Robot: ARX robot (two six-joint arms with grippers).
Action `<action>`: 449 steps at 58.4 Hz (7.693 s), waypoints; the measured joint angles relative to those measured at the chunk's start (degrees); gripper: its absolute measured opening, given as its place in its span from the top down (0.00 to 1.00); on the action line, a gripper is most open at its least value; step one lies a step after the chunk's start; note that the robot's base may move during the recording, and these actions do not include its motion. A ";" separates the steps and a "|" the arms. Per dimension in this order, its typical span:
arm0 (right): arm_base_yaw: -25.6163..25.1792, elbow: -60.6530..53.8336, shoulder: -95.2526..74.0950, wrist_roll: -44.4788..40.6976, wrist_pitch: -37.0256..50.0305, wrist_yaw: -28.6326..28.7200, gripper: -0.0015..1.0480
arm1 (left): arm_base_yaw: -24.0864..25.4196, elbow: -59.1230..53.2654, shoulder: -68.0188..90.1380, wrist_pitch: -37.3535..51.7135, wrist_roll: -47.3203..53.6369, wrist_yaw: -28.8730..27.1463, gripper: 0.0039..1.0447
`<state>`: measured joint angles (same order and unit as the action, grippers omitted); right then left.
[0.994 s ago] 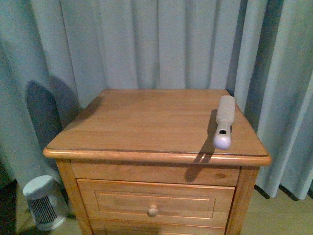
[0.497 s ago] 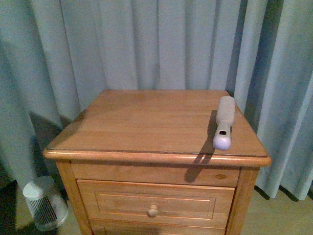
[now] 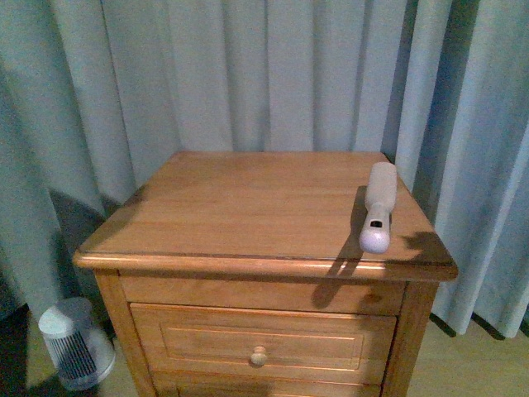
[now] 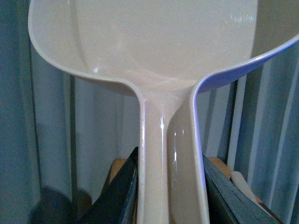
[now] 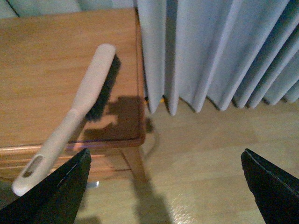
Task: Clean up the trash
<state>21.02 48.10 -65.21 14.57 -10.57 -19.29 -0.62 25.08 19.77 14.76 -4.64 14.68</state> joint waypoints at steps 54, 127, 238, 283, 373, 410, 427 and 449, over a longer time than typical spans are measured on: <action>9.57 32.98 -44.39 29.75 -15.32 3.85 0.10 | 0.00 0.00 0.00 0.00 -0.02 -0.02 0.73; 9.97 -1.53 -4.81 -9.55 38.32 -7.41 0.80 | 0.00 0.00 0.00 0.00 -0.02 -0.02 0.73; 14.49 -29.35 30.58 -34.07 56.59 -21.46 0.80 | 0.09 -0.04 -0.22 -0.13 -0.17 0.02 0.73; 14.60 -29.38 30.36 -34.07 56.59 -20.61 0.80 | 0.17 -0.04 -0.42 -0.11 -0.22 -0.76 0.74; 14.49 -29.66 30.75 -34.03 56.59 -21.40 0.80 | 9.05 18.08 51.91 -36.94 51.47 11.19 0.74; 14.49 -29.66 30.75 -34.03 56.59 -21.40 0.80 | 9.14 18.05 59.01 -32.76 54.21 10.84 0.74; 12.72 -17.88 27.74 -25.29 25.59 -19.91 0.80 | 9.49 18.05 58.99 -36.44 56.33 11.45 0.74; 9.38 -0.50 -1.84 -21.44 8.28 -1.57 0.80 | 9.53 18.05 58.99 -36.50 56.92 11.72 0.74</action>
<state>30.39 47.59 -67.05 -6.87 -2.28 -20.86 8.91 43.13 78.76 -21.74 52.27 26.39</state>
